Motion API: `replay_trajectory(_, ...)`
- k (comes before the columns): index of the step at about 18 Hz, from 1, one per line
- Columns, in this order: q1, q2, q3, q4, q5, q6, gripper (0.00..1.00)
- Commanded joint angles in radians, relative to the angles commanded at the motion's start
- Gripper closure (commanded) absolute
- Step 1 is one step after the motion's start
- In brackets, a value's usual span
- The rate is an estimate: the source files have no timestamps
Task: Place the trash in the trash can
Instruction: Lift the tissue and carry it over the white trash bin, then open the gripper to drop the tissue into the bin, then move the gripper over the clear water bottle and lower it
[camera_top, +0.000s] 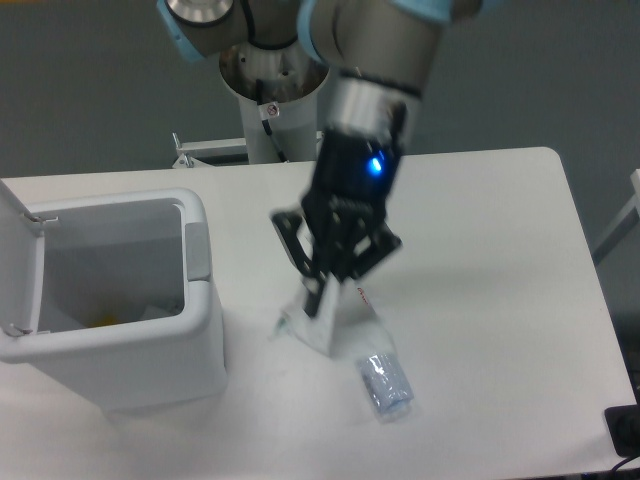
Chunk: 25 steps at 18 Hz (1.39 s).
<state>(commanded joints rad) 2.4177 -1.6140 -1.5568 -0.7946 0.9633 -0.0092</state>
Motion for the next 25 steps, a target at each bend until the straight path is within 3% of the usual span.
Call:
replay_trajectory(5, -0.129, 0.077, -0.138, 0.009, 0.031, 0.017, 0.99)
replay_trajectory(11, -0.201, 0.037, -0.128, 0.018, 0.032, 0.026, 0.87)
replay_trajectory(13, -0.213, 0.02, -0.095, 0.018, 0.032, 0.043, 0.43)
replay_trajectory(14, -0.213, 0.017, -0.088, 0.018, 0.034, 0.057, 0.31)
replay_trajectory(18, -0.212, 0.019, -0.057, 0.012, 0.034, 0.067, 0.13)
replay_trajectory(22, -0.2, 0.028, -0.029, 0.006, 0.055, 0.067, 0.08)
replay_trajectory(25, -0.079, -0.007, -0.042, 0.006, 0.086, 0.067, 0.05)
